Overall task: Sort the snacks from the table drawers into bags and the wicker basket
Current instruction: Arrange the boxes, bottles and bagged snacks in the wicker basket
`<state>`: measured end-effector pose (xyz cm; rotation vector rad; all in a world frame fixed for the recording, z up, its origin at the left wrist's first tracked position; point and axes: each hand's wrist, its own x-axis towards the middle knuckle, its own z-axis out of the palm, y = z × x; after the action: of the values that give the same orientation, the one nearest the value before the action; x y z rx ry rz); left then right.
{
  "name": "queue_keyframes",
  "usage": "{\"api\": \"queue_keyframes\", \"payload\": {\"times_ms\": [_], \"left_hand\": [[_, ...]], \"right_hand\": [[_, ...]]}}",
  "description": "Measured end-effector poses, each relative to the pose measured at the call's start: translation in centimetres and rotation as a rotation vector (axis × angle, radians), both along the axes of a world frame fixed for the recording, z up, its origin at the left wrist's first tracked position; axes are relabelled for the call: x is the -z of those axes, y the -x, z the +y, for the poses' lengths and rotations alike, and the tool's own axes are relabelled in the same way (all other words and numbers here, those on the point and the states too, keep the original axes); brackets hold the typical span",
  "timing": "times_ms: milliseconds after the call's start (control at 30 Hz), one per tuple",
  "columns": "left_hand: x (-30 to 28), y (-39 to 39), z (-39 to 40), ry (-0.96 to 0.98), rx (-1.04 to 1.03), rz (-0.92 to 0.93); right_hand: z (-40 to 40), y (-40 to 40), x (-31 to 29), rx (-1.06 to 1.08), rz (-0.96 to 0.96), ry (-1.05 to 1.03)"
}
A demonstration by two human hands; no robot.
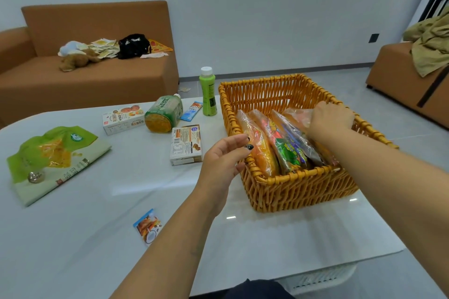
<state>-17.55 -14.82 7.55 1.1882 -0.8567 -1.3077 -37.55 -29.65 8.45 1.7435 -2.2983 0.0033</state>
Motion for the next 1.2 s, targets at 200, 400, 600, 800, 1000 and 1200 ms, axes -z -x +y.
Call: {"api": "queue_keyframes", "payload": {"times_ms": [200,400,600,800,1000,1200], "left_hand": [[0.3,0.1,0.2,0.025,-0.005,-0.047],[0.3,0.4,0.1,0.024,-0.012,-0.054],[0.4,0.5,0.2,0.035,-0.006,-0.054],[1.3,1.0,0.2,0.095,-0.039,-0.241],[2.3,2.4,0.8,0.225,-0.030,-0.574],[2.6,1.8,1.9,0.279,0.006,-0.654]], "right_hand": [[0.9,1.9,-0.2,-0.045,-0.031,-0.151],[0.9,2.2,-2.7,-0.121,-0.523,-0.441],[0.4,3.1,-1.1,-0.221,-0.522,-0.504],[1.1,5.1,-0.1,-0.225,-0.740,-0.510],[2.0,4.5,0.3,-0.190,-0.649,-0.434],[4.5,2.0,-1.0,-0.285,-0.439,-0.221]]}}
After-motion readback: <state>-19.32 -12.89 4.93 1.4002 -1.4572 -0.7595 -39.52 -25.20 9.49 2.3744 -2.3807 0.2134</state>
